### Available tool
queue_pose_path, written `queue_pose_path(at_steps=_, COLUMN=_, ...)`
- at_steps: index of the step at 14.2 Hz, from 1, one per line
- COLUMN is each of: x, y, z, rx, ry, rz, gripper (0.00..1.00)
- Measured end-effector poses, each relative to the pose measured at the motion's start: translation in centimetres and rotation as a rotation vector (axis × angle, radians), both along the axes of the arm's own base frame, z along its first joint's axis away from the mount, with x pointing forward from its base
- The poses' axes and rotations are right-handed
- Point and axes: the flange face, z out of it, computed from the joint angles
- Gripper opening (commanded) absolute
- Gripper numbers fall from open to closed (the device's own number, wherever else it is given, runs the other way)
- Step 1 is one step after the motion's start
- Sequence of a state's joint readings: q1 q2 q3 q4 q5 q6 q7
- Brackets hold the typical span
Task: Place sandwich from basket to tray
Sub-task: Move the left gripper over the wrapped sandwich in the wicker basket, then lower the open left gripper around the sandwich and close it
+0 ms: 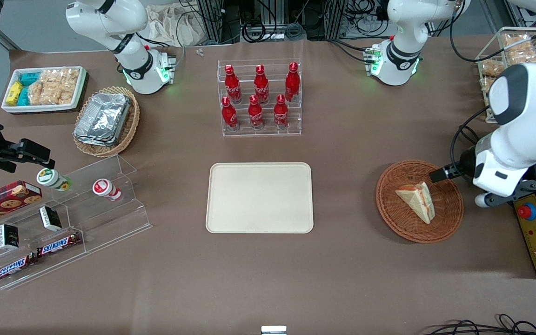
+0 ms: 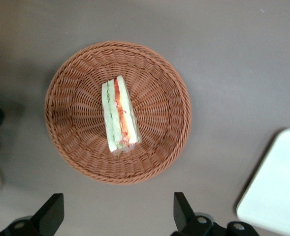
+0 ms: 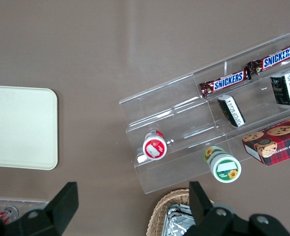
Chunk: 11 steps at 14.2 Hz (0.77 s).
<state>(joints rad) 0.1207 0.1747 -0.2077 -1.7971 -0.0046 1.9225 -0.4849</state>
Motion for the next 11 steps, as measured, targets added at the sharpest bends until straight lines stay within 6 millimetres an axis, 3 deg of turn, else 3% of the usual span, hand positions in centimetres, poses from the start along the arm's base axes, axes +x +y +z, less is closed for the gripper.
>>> queue_pose_path(at_steps=7, x=1.1, y=0.2, z=-10.8, rx=0.049, ry=-0.025, rz=0.178, gripper=1.0)
queue_pose_path(at_steps=11, x=0.3, y=0.4, z=-14.7, rx=0.046, ry=-0.011, rz=0.192, gripper=1.0)
